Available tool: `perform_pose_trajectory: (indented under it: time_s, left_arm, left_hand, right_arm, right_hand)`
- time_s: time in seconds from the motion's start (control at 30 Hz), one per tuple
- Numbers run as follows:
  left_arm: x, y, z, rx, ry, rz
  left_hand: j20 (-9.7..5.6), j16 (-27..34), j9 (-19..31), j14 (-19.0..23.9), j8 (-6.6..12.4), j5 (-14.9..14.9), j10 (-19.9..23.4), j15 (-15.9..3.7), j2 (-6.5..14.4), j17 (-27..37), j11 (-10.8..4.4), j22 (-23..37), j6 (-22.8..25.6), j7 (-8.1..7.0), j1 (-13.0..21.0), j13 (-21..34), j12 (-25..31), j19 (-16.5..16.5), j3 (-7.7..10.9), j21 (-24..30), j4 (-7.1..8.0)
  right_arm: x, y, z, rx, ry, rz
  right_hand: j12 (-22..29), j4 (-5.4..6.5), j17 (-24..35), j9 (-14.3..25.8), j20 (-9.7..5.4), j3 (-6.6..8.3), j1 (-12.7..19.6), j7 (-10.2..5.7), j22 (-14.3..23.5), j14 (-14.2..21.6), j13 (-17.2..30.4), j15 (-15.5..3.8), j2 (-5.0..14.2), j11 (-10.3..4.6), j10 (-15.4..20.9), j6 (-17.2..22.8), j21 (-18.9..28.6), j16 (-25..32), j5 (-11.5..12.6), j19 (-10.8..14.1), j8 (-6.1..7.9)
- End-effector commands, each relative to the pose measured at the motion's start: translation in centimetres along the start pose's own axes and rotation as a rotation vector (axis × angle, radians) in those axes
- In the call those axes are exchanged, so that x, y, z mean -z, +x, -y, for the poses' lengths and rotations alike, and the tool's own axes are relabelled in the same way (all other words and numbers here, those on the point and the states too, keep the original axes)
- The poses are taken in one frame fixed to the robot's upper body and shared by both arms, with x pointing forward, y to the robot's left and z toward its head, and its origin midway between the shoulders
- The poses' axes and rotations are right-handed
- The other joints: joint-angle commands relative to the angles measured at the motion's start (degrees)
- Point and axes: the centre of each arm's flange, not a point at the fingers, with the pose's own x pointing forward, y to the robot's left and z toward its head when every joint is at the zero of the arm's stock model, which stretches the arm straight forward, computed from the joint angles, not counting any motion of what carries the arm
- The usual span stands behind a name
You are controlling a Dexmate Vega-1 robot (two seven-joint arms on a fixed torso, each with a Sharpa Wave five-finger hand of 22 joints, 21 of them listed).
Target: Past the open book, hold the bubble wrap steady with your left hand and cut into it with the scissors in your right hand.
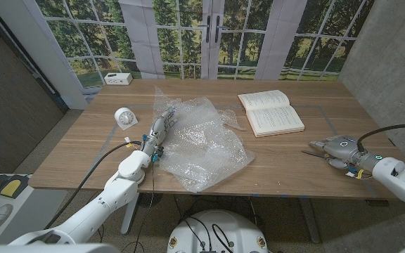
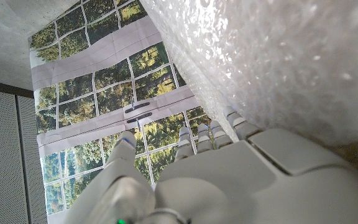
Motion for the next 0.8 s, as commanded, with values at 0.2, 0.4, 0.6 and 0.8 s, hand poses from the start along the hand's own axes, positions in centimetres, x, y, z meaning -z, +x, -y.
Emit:
perform_pose_trajectory:
  time_s: [0.2, 0.4, 0.6, 0.8]
  left_arm:
    - [-0.2, -0.4, 0.0, 0.000, -0.002, 0.008]
    - [-0.2, -0.5, 0.0, -0.001, -0.003, 0.007]
    - [-0.2, -0.6, 0.0, 0.002, -0.004, 0.007]
    - [-0.1, -0.5, 0.0, 0.007, -0.006, 0.009]
  left_hand:
    - [0.01, 0.45, 0.14, -0.44, 0.19, 0.18, -0.07, 0.03, -0.13, 0.33, 0.12, 0.09, 0.14, -0.01, -0.52, 0.12, 0.21, -0.02, -0.19, 0.07, 0.00]
    - [0.01, 0.45, 0.14, -0.44, 0.17, 0.18, -0.08, 0.04, -0.14, 0.33, 0.15, 0.09, 0.08, -0.01, -0.55, 0.12, 0.21, -0.02, -0.21, 0.08, 0.01]
    - [0.00, 0.44, 0.14, -0.47, 0.16, 0.18, -0.12, 0.08, -0.15, 0.33, 0.15, 0.09, 0.06, -0.01, -0.58, 0.12, 0.19, -0.01, -0.23, 0.09, 0.01]
    - [0.00, 0.45, 0.13, -0.45, 0.14, 0.18, -0.12, 0.06, -0.15, 0.33, 0.14, 0.09, 0.02, -0.04, -0.61, 0.12, 0.19, -0.01, -0.24, 0.09, 0.02]
  right_arm:
    - [0.0, -0.6, 0.1, 0.023, 0.040, -0.019]
    - [0.9, -1.1, 0.9, 0.047, 0.067, -0.047]
    - [2.1, -1.8, 2.4, 0.116, 0.120, -0.088]
    - [3.0, -2.2, 4.6, 0.183, 0.112, -0.110]
  right_hand:
    - [3.64, 0.43, 0.87, 0.34, -0.15, 3.01, 1.48, -0.21, 0.09, 1.64, -16.80, -10.07, -0.77, -7.78, 6.24, 0.35, 0.02, 0.44, 7.32, 0.63, 0.28]
    - [4.75, 0.51, 1.06, 0.34, -0.16, 3.68, 1.27, 0.18, 0.09, 1.75, -15.29, -10.09, -1.60, -7.75, 5.28, -0.77, 0.02, 0.28, 9.58, 0.74, -0.10]
    - [6.24, 0.45, 1.22, 0.33, -0.26, 4.56, 1.37, 0.75, 0.10, 2.25, -14.02, -10.25, -2.22, -8.20, 5.75, -2.32, 0.07, 0.31, 11.46, 1.00, -0.33]
    - [7.65, 0.24, 1.27, 0.31, -0.33, 5.46, 1.92, 0.83, 0.09, 2.88, -13.05, -10.37, -2.44, -8.29, 6.82, -2.45, 0.09, 0.36, 12.72, 1.23, -0.12]
